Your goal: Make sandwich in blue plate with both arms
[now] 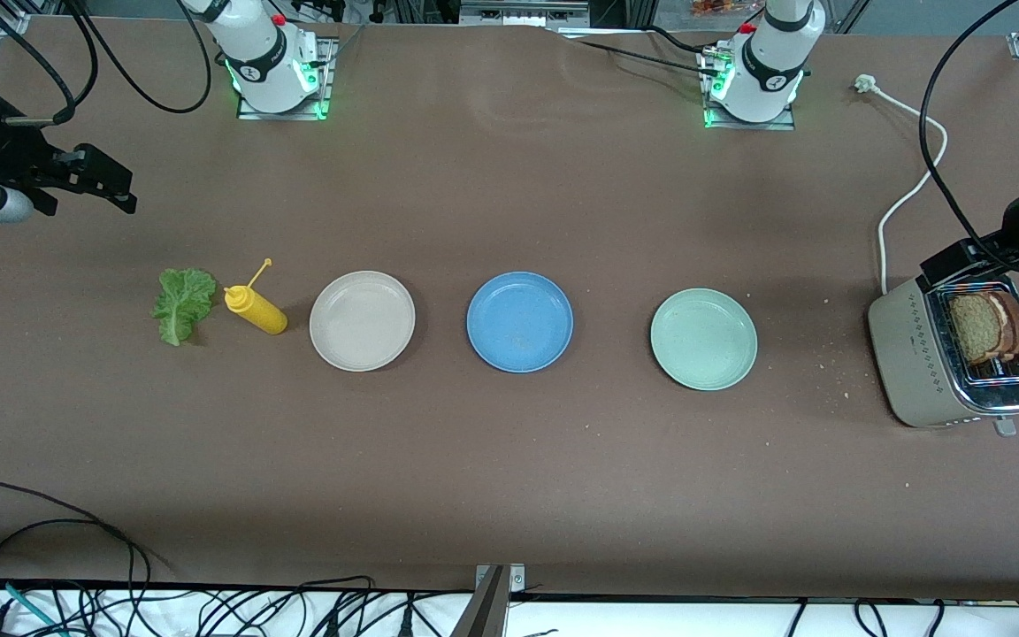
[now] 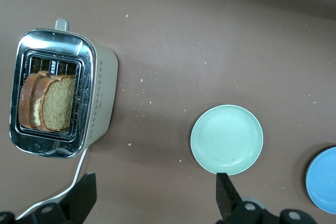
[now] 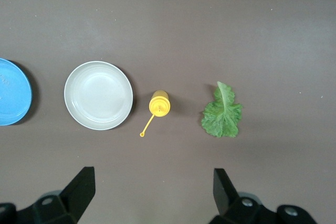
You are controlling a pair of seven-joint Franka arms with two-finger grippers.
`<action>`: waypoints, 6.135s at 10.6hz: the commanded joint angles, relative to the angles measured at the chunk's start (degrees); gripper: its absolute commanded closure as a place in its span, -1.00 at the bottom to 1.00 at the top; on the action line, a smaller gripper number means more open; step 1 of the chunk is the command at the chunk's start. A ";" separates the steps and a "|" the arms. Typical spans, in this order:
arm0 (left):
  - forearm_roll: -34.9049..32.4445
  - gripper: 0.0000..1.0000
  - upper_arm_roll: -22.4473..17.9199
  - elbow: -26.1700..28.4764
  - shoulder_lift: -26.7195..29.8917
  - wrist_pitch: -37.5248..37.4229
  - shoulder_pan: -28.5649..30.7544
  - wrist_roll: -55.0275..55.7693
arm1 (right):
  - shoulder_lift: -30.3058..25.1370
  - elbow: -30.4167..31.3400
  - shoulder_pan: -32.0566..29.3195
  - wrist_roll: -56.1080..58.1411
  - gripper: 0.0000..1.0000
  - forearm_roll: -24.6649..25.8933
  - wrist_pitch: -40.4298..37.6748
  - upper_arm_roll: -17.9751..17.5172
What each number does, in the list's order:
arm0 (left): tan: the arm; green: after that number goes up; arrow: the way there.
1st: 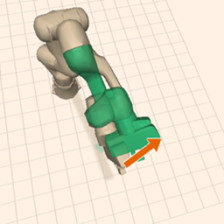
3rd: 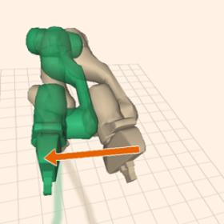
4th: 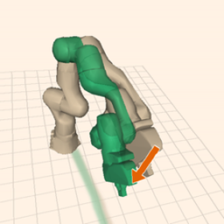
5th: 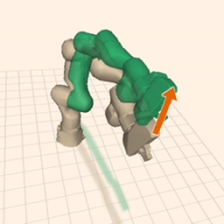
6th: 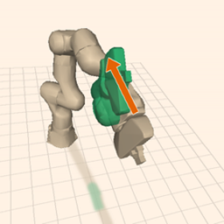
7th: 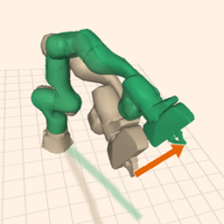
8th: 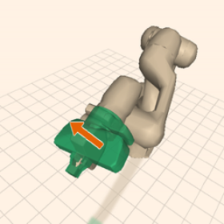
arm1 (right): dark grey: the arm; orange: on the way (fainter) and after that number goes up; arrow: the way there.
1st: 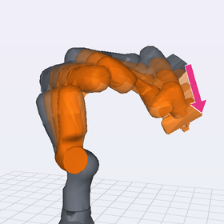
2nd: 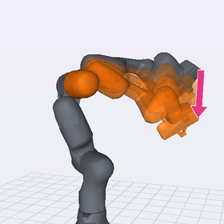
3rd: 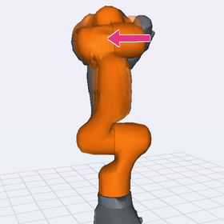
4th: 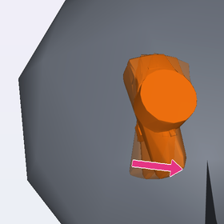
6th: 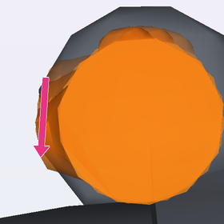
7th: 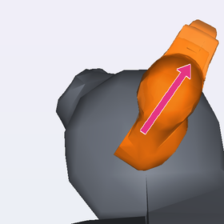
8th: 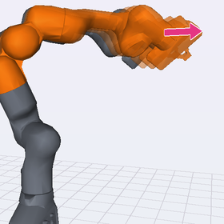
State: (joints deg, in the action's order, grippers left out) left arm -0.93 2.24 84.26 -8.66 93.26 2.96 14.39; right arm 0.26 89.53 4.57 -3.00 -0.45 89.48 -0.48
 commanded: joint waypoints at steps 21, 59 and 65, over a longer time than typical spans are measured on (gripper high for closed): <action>-0.57 -1.00 -0.04 -0.32 -0.48 -0.45 -0.06 -0.16 | 0.44 -1.29 -0.26 0.01 -1.00 -1.13 -0.36 0.40; -6.81 -0.84 -0.22 -0.50 -16.48 8.07 14.88 -16.77 | 0.44 -1.29 -0.35 0.01 -1.00 -1.22 -0.45 0.40; -6.90 -0.74 -0.22 0.12 -18.23 7.90 15.23 -17.56 | 0.44 -1.29 -0.35 0.01 -1.00 -1.31 -0.71 0.40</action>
State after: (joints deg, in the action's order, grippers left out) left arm -6.19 1.49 84.43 -26.17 101.14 17.67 -1.84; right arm 0.36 89.45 4.41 -3.02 -0.51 89.48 -0.08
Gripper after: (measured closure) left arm 0.123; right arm 0.000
